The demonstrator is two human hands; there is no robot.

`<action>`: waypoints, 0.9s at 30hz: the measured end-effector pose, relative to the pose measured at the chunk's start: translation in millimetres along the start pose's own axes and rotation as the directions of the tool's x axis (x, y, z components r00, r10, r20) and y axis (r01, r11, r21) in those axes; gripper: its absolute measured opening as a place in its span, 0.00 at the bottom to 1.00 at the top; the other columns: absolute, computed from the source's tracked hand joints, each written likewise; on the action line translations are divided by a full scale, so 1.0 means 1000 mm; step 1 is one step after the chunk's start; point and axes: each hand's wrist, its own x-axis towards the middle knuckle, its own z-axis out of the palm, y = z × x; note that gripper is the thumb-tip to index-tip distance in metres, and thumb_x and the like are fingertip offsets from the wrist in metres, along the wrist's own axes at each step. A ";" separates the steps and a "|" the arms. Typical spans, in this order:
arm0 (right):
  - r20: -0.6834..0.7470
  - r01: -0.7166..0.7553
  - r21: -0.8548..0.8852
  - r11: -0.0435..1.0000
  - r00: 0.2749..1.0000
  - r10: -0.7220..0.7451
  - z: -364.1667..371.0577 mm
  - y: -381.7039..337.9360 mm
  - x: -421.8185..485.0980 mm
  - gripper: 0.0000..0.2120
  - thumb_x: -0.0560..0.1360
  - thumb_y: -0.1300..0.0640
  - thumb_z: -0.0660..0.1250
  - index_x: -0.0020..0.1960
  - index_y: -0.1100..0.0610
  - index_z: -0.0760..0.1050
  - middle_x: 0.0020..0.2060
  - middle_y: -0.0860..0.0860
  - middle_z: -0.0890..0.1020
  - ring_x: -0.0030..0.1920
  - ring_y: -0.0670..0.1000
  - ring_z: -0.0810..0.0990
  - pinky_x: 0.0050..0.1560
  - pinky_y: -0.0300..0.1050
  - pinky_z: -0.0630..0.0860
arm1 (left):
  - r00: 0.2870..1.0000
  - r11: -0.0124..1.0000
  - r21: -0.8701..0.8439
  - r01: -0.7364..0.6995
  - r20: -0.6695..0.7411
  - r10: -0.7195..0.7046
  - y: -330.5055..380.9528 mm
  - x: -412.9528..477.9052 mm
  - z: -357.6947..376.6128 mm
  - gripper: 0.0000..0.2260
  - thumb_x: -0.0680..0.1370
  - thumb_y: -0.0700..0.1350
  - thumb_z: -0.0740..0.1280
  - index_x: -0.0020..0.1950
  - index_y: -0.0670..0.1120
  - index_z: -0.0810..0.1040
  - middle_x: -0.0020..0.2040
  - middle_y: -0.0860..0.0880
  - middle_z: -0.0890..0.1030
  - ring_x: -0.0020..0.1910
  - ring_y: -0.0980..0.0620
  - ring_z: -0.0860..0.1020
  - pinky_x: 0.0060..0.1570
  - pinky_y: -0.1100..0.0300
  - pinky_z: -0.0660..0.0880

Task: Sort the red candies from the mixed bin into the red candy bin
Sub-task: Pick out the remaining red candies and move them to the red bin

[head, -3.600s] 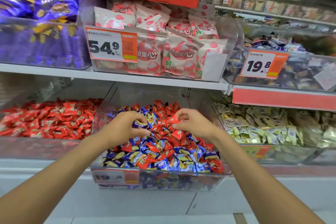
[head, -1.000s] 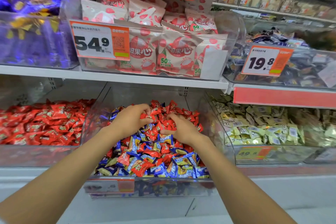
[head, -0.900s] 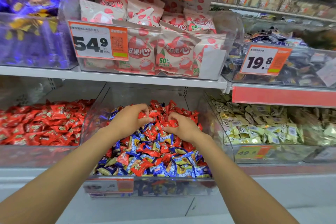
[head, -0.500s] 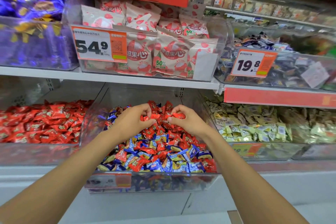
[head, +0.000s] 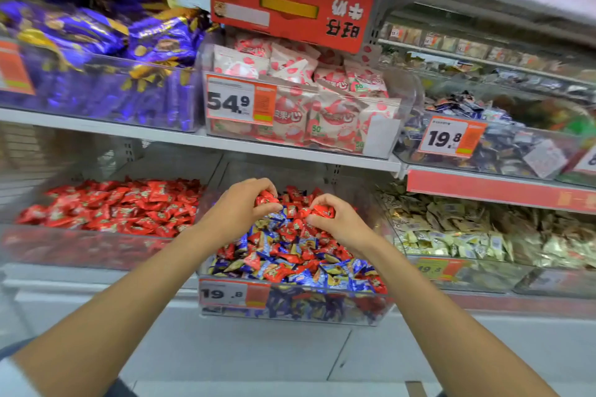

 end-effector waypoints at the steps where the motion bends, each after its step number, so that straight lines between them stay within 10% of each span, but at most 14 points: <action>1: -0.013 0.038 -0.058 0.998 0.999 -0.039 0.005 -0.005 -0.001 0.07 0.72 0.65 0.71 0.46 0.57 0.74 0.39 0.47 0.75 0.36 0.42 0.71 0.40 0.32 0.69 | 1.000 1.000 0.004 -0.006 -0.023 0.006 -0.004 -0.005 -0.007 0.07 0.75 0.51 0.70 0.46 0.51 0.74 0.41 0.51 0.77 0.39 0.51 0.75 0.44 0.50 0.74; 16: 0.046 0.329 -0.166 0.930 0.944 -0.326 0.139 -0.100 0.063 0.06 0.73 0.59 0.70 0.46 0.53 0.74 0.41 0.47 0.78 0.38 0.44 0.74 0.41 0.37 0.68 | 0.895 0.960 -0.063 0.272 -0.349 -0.277 -0.139 -0.055 -0.129 0.05 0.73 0.47 0.72 0.43 0.49 0.77 0.32 0.52 0.78 0.30 0.61 0.74 0.33 0.65 0.68; 21: 0.170 0.454 -0.264 0.851 0.890 -0.422 0.220 -0.117 0.117 0.10 0.72 0.57 0.72 0.51 0.55 0.75 0.47 0.53 0.80 0.49 0.52 0.78 0.53 0.46 0.72 | 0.821 0.912 0.002 0.409 -0.438 -0.368 -0.190 -0.058 -0.147 0.06 0.73 0.50 0.71 0.46 0.50 0.78 0.37 0.50 0.79 0.40 0.47 0.77 0.41 0.55 0.70; 27: 0.448 0.389 -0.447 0.806 0.877 -0.175 0.228 -0.110 0.141 0.34 0.71 0.41 0.71 0.72 0.55 0.67 0.69 0.51 0.72 0.68 0.50 0.71 0.67 0.41 0.66 | 0.849 0.804 0.298 0.515 -0.305 -0.431 -0.210 -0.059 -0.144 0.24 0.73 0.65 0.64 0.65 0.56 0.75 0.64 0.51 0.75 0.68 0.46 0.67 0.65 0.45 0.64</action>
